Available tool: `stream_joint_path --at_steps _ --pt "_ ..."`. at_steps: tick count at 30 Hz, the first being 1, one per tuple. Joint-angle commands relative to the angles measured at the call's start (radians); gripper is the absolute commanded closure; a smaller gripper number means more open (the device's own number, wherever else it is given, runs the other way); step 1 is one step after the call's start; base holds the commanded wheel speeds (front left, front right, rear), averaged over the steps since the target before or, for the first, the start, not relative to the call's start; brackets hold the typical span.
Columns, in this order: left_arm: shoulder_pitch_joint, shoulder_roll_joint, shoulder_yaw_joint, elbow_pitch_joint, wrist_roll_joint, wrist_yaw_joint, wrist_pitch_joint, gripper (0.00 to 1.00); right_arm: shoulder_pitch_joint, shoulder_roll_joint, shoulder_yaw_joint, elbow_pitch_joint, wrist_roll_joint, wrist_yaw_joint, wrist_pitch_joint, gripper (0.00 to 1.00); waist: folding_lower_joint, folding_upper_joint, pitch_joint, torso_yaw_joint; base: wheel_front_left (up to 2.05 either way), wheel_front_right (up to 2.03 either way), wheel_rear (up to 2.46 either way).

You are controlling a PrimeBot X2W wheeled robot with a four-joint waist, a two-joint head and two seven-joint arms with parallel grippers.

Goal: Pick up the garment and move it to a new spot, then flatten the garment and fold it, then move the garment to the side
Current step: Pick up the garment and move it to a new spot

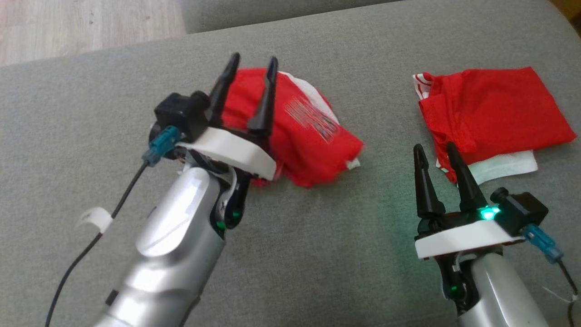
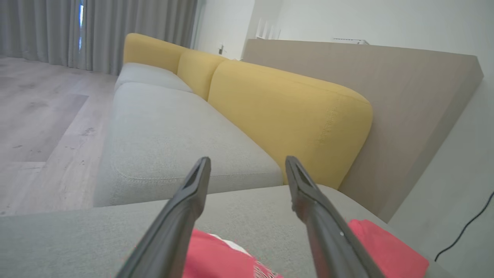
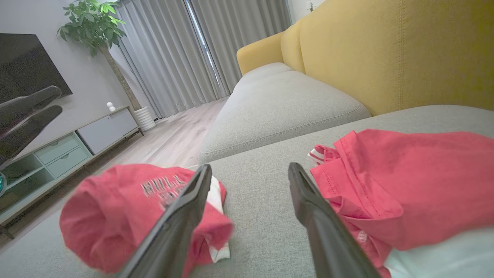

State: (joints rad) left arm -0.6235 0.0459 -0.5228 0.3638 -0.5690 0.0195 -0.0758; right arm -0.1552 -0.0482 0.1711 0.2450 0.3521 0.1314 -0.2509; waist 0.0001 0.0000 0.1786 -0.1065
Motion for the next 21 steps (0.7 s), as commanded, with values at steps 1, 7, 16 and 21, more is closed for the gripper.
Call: stream_joint_path --at_steps 1,7,16,21 --pt "-0.042 0.012 0.036 -0.016 0.005 0.009 -0.018 0.00 -0.031 -0.002 0.017 -0.034 0.010 -0.001 -0.011 0.00 -0.0001 0.0000 0.002 0.002 0.00 0.00 0.00" --pt "-0.008 0.069 0.079 0.006 0.002 0.004 -0.094 0.00 -0.019 -0.002 -0.007 -0.037 0.002 -0.001 -0.011 0.00 -0.0001 0.0000 -0.009 0.043 0.00 0.00 0.00" --pt "0.212 0.203 0.138 -0.049 0.025 -0.014 -0.176 0.00 0.014 -0.002 -0.037 -0.035 -0.032 -0.001 -0.011 0.00 -0.0001 0.0000 -0.046 0.155 0.00 0.00 0.00" --pt "0.376 0.204 0.188 -0.106 0.030 0.003 -0.185 0.00 0.029 -0.002 -0.041 -0.023 -0.045 -0.001 -0.011 0.00 -0.0001 0.0000 -0.061 0.194 0.00 0.00 0.00"
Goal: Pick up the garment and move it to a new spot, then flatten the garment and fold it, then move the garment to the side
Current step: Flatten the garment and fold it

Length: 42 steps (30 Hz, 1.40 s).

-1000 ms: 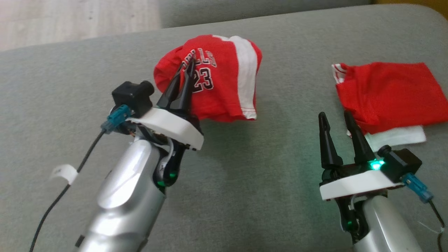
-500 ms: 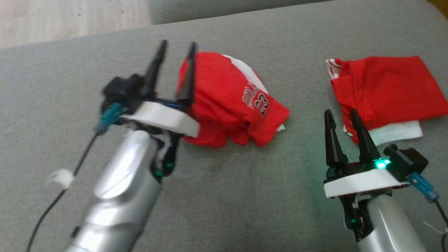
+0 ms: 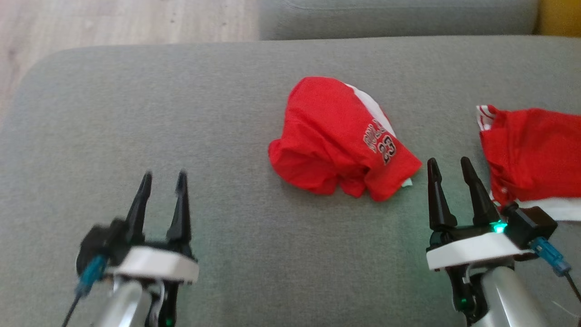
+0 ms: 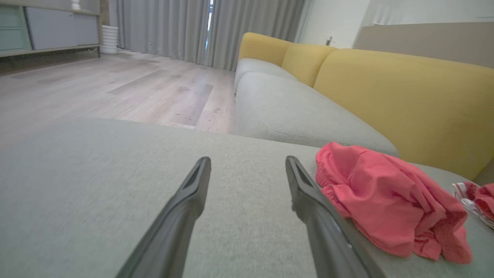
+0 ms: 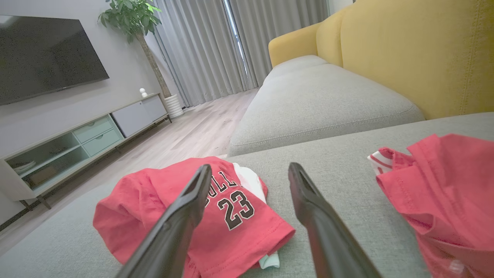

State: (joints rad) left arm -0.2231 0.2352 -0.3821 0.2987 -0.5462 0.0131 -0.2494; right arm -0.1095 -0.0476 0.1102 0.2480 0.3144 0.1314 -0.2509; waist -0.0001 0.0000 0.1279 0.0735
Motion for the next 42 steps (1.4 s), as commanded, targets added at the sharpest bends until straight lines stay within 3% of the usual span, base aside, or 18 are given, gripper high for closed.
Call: stream_joint_path --at_steps 1,9,13,19,22,27,34,35,36,42 --pt "0.003 0.004 0.064 -0.057 0.009 0.014 -0.012 0.00 -0.015 -0.003 0.020 -0.023 -0.009 -0.001 -0.011 0.00 0.0001 0.0000 -0.012 0.020 0.00 0.00 0.00" --pt "0.075 -0.063 0.117 -0.113 0.076 -0.011 -0.012 0.00 -0.010 -0.003 0.030 -0.010 -0.023 -0.001 -0.011 0.00 0.0001 0.0000 -0.023 0.063 0.00 0.00 0.00" --pt "0.063 -0.079 0.133 -0.113 0.098 -0.030 -0.012 0.00 -0.027 -0.003 0.114 -0.001 -0.029 -0.001 0.016 0.00 0.0001 0.0000 -0.012 0.080 0.00 0.00 0.00" --pt "0.056 -0.110 0.146 -0.099 0.121 -0.060 -0.012 0.00 -0.081 -0.003 0.246 0.097 -0.098 -0.001 0.158 0.00 0.0001 0.0000 0.016 0.106 0.00 0.00 0.00" --pt "0.049 -0.120 0.145 -0.091 0.128 -0.070 -0.012 0.00 -0.109 -0.003 0.258 0.141 -0.130 -0.001 0.184 0.00 0.0001 0.0000 0.024 0.119 0.00 0.00 0.00" --pt "0.031 -0.141 0.153 -0.069 0.142 -0.089 -0.012 0.00 -0.200 -0.003 0.258 0.266 -0.276 -0.001 0.212 0.00 0.0001 0.0000 0.044 0.158 0.00 0.00 0.00" --pt "0.023 -0.159 0.168 -0.051 0.153 -0.103 -0.012 0.00 -0.265 -0.003 0.240 0.363 -0.303 -0.001 0.211 0.02 0.0001 0.0000 0.055 0.190 0.00 0.00 0.00" --pt "0.022 -0.161 0.170 -0.049 0.155 -0.105 -0.012 0.00 -0.272 -0.003 0.243 0.371 -0.292 -0.001 0.206 0.92 0.0001 0.0000 0.056 0.192 0.00 0.00 0.00" --pt "0.021 -0.163 0.172 -0.047 0.157 -0.107 -0.012 0.00 -0.278 -0.003 0.246 0.375 -0.281 -0.001 0.198 1.00 0.0001 0.0000 0.055 0.194 0.00 0.00 0.00" --pt "0.027 -0.172 0.187 -0.039 0.165 -0.113 -0.012 0.00 -0.297 -0.003 0.272 0.379 -0.236 -0.001 0.139 1.00 0.0001 0.0000 0.036 0.183 0.00 0.00 0.00"
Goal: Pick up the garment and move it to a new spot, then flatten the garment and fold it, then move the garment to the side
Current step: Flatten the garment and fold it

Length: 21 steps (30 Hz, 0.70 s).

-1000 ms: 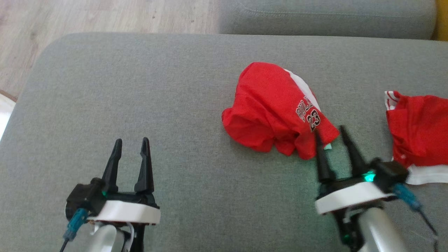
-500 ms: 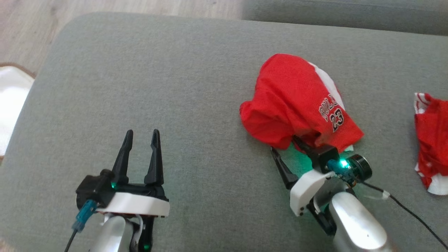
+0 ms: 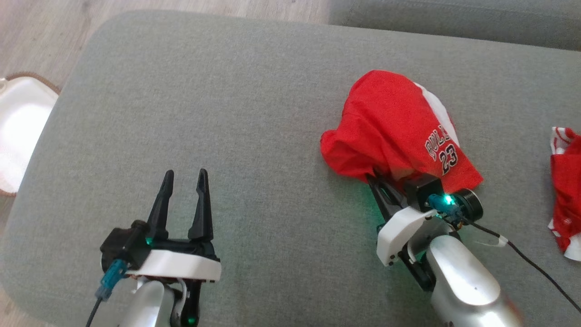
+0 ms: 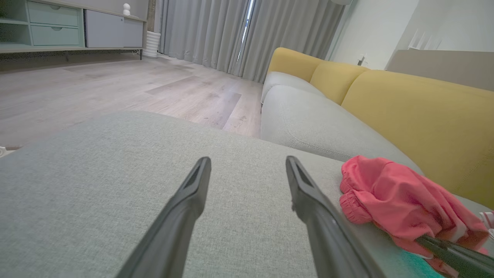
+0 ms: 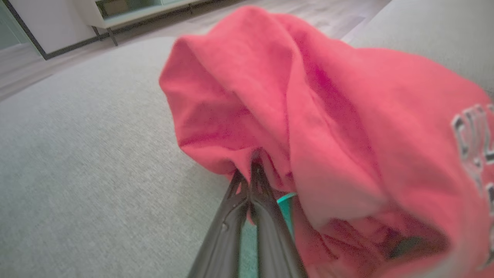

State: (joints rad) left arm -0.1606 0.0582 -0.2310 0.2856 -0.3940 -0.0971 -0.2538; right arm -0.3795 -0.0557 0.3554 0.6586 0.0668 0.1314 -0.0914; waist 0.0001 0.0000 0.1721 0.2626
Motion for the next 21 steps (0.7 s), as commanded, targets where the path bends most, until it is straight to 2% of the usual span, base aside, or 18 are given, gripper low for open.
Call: stream_joint_path --at_steps 1,5,10,15,21 --pt "-0.034 0.004 0.038 -0.025 0.014 -0.004 -0.008 0.00 -0.029 0.005 0.033 -0.039 0.019 -0.001 -0.033 1.00 -0.0001 0.0000 -0.015 -0.010 0.00 0.00 0.00" --pt "-0.024 0.002 0.047 -0.023 0.022 -0.007 -0.008 0.00 -0.047 0.005 0.080 -0.098 0.063 -0.001 -0.066 1.00 -0.0001 0.0000 -0.047 -0.030 0.00 0.00 0.00" --pt "-0.011 -0.002 0.050 -0.026 0.025 -0.011 -0.008 0.00 -0.131 0.005 0.127 -0.206 0.139 -0.001 -0.058 1.00 -0.0001 0.0000 -0.091 -0.043 0.00 0.00 0.00" --pt "0.005 -0.005 0.046 -0.022 0.023 -0.013 -0.008 0.00 -0.307 0.005 0.186 -0.263 0.213 -0.001 -0.034 1.00 -0.0001 0.0000 -0.133 -0.026 0.00 0.00 0.00" --pt "0.036 -0.006 0.051 -0.020 0.015 -0.006 -0.008 0.00 -0.541 0.005 0.211 -0.255 0.370 -0.001 -0.103 1.00 -0.0001 0.0000 -0.182 0.017 0.00 0.00 0.00"
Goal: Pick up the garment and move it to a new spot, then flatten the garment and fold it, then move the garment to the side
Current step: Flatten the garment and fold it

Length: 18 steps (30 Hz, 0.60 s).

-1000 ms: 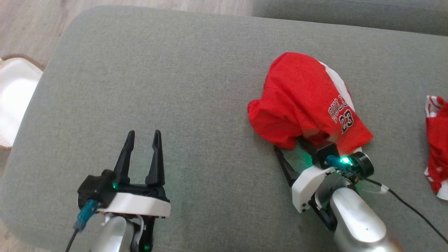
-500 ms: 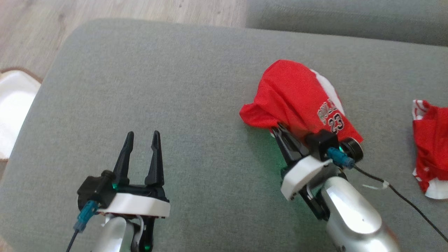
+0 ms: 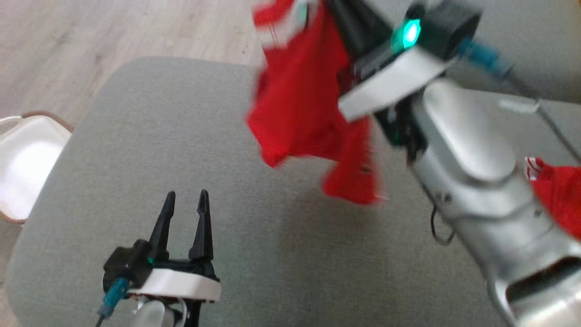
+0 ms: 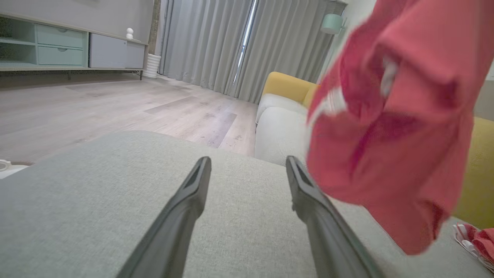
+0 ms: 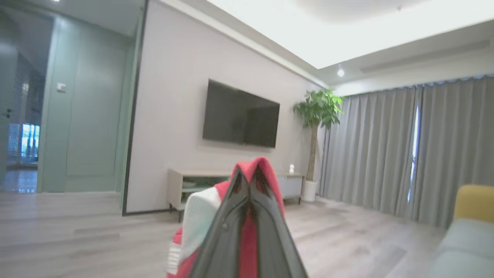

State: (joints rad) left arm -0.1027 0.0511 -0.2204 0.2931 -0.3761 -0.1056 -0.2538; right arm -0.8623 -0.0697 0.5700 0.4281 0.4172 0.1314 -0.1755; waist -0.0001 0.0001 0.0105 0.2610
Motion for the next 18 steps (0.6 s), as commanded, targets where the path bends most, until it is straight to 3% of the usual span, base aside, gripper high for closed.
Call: stream_joint_path --at_steps 1,4,10,18 --pt "-0.022 0.001 0.041 -0.027 -0.003 0.002 -0.008 0.00 -0.058 0.019 -0.004 -0.024 0.019 -0.001 -0.018 1.00 0.0001 -0.0001 -0.020 0.019 0.00 0.00 0.00" --pt "-0.004 0.000 0.047 -0.034 -0.002 0.006 -0.008 0.00 -0.147 0.019 -0.061 0.050 0.051 -0.001 -0.050 1.00 0.0001 -0.0001 -0.035 0.030 0.00 0.00 0.00" --pt "0.009 0.000 0.067 -0.054 -0.003 0.014 -0.008 0.00 -0.116 0.011 -0.103 0.135 0.022 -0.001 -0.046 1.00 0.0001 -0.0001 -0.023 0.004 0.00 0.00 0.00" --pt "-0.004 0.000 0.052 -0.064 0.000 0.007 -0.008 0.00 0.084 -0.162 -0.054 0.186 -0.001 -0.001 0.030 1.00 0.0001 -0.0001 0.010 -0.056 0.00 0.00 0.00"
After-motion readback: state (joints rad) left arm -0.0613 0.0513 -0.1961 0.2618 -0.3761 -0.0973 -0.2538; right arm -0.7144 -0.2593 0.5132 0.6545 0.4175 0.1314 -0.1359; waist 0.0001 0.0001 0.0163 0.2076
